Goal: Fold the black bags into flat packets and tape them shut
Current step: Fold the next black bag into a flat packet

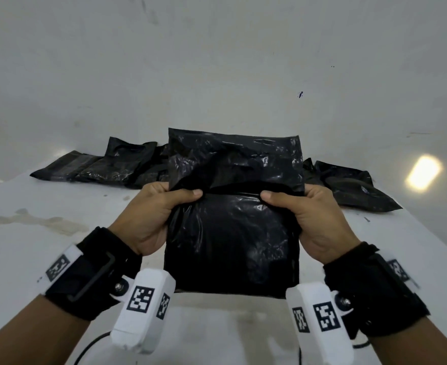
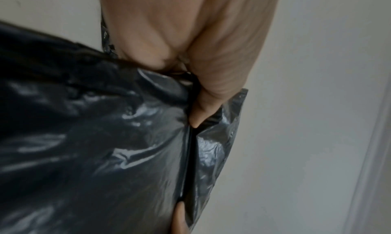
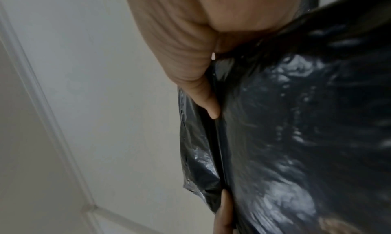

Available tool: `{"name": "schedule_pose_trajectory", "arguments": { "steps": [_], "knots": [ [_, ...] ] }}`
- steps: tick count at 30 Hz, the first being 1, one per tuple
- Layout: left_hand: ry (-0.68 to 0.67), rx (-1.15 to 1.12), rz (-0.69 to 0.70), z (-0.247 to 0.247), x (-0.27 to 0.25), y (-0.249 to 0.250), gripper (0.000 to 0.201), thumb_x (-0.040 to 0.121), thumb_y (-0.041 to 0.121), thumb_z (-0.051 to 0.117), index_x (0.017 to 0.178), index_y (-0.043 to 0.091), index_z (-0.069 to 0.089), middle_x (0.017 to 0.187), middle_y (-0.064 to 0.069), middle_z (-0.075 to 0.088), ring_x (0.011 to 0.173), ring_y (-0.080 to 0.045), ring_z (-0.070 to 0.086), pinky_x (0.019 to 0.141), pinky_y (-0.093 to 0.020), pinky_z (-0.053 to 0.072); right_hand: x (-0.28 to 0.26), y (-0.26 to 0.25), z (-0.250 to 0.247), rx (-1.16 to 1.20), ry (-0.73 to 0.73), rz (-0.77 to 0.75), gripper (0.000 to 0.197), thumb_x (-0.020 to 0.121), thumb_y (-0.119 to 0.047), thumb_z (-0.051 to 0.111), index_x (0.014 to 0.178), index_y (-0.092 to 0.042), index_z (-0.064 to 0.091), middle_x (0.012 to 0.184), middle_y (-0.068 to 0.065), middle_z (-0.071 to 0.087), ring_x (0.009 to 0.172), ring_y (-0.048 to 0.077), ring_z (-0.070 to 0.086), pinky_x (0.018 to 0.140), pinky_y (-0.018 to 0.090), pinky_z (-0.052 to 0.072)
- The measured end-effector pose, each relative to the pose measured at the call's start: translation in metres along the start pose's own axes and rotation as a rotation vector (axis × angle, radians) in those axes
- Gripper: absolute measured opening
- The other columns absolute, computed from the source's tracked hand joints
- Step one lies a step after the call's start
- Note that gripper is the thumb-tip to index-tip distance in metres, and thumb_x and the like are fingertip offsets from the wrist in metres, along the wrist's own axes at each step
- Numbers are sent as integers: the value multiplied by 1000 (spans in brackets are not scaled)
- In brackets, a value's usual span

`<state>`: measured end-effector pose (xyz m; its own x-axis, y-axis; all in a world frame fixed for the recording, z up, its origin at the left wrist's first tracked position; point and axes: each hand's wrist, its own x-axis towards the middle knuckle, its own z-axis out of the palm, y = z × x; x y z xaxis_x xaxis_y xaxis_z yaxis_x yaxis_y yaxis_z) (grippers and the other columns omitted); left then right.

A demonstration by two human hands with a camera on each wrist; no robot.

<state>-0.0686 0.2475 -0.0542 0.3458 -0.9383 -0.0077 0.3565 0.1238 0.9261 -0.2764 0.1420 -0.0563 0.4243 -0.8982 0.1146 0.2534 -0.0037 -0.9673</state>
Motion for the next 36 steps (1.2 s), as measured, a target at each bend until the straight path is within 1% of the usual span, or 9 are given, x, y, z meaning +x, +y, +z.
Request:
{"name": "schedule_pose_trajectory", "arguments": {
  "steps": [6,10,12,15,21,24,27,32,36],
  "knots": [
    [-20,0,16,-5,-4,3,22,76,6,61,91,4,78,101,-16,72,85,-21,67,79,-31,57,-5,2,-16,54,25,75,16,75,0,73,91,5,73,88,19,74,73,25,72,66,30,59],
    [-12,-34,1,-6,-7,0,23,84,2,56,92,5,77,96,-13,74,78,-18,71,70,-27,61,-8,4,-25,35,-9,111,14,82,-2,68,92,9,69,87,18,72,74,25,69,73,33,54],
    [-14,-48,-10,-8,-7,-1,23,82,4,57,96,3,75,95,-13,74,77,-18,72,69,-26,61,-10,2,-29,32,-66,126,20,87,0,61,102,11,67,91,17,73,75,22,69,72,31,55],
    [-17,-43,-17,-10,-7,-5,27,80,5,58,103,0,71,97,-14,73,78,-18,72,72,-26,61,-14,-2,-36,39,-161,154,25,89,0,54,109,8,67,103,19,73,83,22,70,72,28,57],
    [-20,80,-34,-18,-9,-12,21,75,10,63,87,7,79,91,-12,74,73,-16,67,68,-25,57,-19,-3,-47,-6,-262,222,36,85,-4,52,116,9,64,120,29,65,105,36,62,81,35,57],
    [-31,172,-28,-18,-11,-15,19,77,10,62,86,7,79,85,-9,74,64,-13,65,56,-22,55,-20,-2,-49,-42,-235,212,30,86,-3,52,109,7,69,113,28,68,88,30,69,71,33,59],
    [-24,246,-36,-21,-12,-16,18,82,9,62,90,5,78,86,-12,73,64,-15,66,53,-23,54,-22,2,-50,-97,-197,198,25,93,3,49,103,5,72,101,25,72,74,22,72,62,29,59],
    [-38,401,-15,-24,-13,-19,18,88,10,63,95,1,77,90,-20,74,64,-20,68,49,-25,51,-24,6,-53,-113,-148,164,23,92,4,53,95,0,75,92,19,75,69,19,72,58,27,58],
    [-61,366,12,-27,-13,-21,24,80,16,67,94,-2,76,96,-24,73,71,-25,71,50,-27,55,-25,9,-53,-73,-133,137,20,83,0,60,91,-3,78,94,19,75,70,20,73,57,27,58]
  ]
}}
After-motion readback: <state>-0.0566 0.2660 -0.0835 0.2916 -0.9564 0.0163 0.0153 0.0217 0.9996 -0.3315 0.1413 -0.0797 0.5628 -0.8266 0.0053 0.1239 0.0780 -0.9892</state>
